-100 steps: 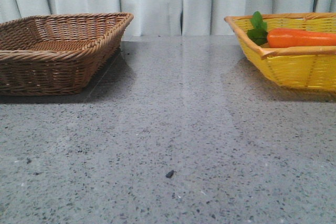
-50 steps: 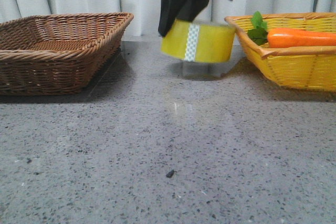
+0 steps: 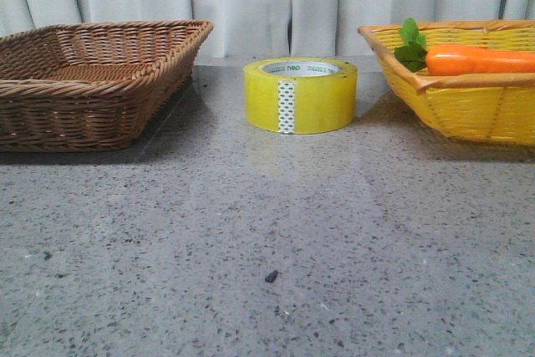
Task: Transfer tape with both arms
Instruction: 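Open the right gripper and withdraw it from the tape roll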
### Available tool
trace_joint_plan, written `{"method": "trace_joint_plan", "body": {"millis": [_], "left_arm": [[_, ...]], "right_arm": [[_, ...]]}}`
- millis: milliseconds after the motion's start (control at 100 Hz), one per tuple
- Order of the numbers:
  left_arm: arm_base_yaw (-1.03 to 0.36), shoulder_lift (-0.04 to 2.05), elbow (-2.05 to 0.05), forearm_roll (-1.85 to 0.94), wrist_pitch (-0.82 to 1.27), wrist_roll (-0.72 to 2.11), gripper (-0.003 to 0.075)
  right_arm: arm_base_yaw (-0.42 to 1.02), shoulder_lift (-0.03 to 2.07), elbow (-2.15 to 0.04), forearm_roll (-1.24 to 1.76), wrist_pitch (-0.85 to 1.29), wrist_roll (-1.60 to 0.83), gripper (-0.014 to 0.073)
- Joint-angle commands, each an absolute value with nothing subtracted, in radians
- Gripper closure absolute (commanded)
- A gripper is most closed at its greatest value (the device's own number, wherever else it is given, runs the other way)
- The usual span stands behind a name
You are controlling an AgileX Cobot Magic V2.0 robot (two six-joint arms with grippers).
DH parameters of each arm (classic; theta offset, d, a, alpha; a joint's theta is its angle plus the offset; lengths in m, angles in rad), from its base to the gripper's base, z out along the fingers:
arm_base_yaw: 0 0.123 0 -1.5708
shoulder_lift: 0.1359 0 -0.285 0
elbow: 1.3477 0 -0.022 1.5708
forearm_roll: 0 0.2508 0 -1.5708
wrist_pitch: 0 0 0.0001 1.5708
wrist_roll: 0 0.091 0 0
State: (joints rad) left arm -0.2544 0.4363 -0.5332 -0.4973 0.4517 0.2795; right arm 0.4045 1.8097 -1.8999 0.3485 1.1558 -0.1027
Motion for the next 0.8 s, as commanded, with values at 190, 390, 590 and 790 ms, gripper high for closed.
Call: {"method": "trace_joint_plan", "body": {"millis": [190, 390, 590, 790], "left_arm": [[-0.383, 0.782, -0.849, -0.520, 0.476, 0.340, 0.0335], [-0.512, 1.096, -1.105, -0.520, 0.582, 0.340, 0.0335], [-0.541, 1.437, -1.419, -0.520, 0.777, 0.322, 0.0335], [-0.541, 1.706, -1.722, -0.489, 0.877, 0.249, 0.0332]], "right_arm": [[0.404, 1.294, -1.738, 0.353, 1.095, -0.215, 0.0650], [0.404, 0.965, -1.460, 0.254, 0.979, -0.203, 0.0650], [0.404, 0.716, -1.264, 0.195, 0.853, -0.059, 0.0650], [0.404, 0.611, -1.236, 0.165, 0.879, -0.014, 0.0650]]}}
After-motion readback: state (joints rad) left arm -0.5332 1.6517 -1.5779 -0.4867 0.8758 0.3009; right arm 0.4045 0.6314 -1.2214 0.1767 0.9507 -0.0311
